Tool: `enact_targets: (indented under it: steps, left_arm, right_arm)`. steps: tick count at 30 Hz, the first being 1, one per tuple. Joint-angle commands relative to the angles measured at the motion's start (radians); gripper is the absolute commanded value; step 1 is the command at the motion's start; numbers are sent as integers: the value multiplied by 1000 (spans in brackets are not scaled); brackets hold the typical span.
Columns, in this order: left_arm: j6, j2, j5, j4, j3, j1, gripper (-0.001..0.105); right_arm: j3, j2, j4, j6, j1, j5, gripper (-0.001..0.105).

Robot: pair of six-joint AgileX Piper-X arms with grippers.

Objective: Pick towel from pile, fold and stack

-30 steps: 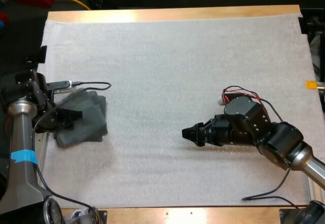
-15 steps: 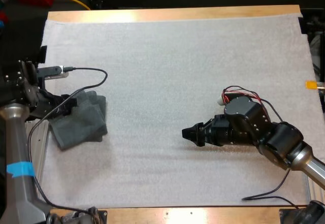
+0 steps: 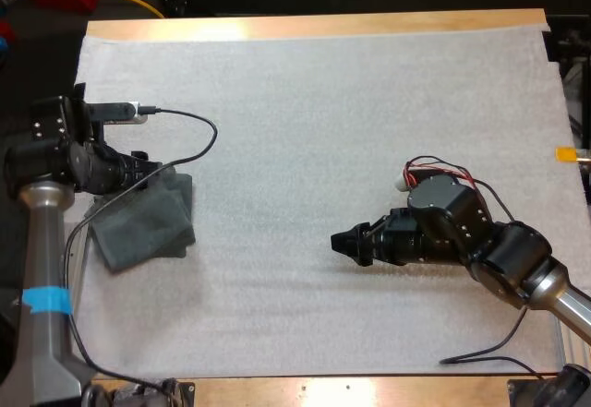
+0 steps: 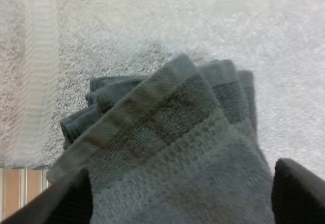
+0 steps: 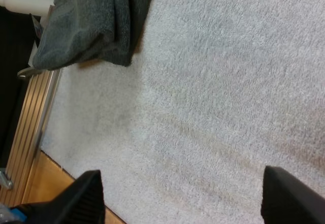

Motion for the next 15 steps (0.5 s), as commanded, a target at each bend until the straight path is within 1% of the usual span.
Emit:
enact_targets:
  steps: [1,15]
  left_arm:
    - [-9,25,-11,-5,-1,-3,70]
    - [-9,315,-5,-35,-1,-3,70]
  right_arm:
    - [-6,-9,-2,1,1,-13,63]
    - [-6,-9,-2,1,1,-35,63]
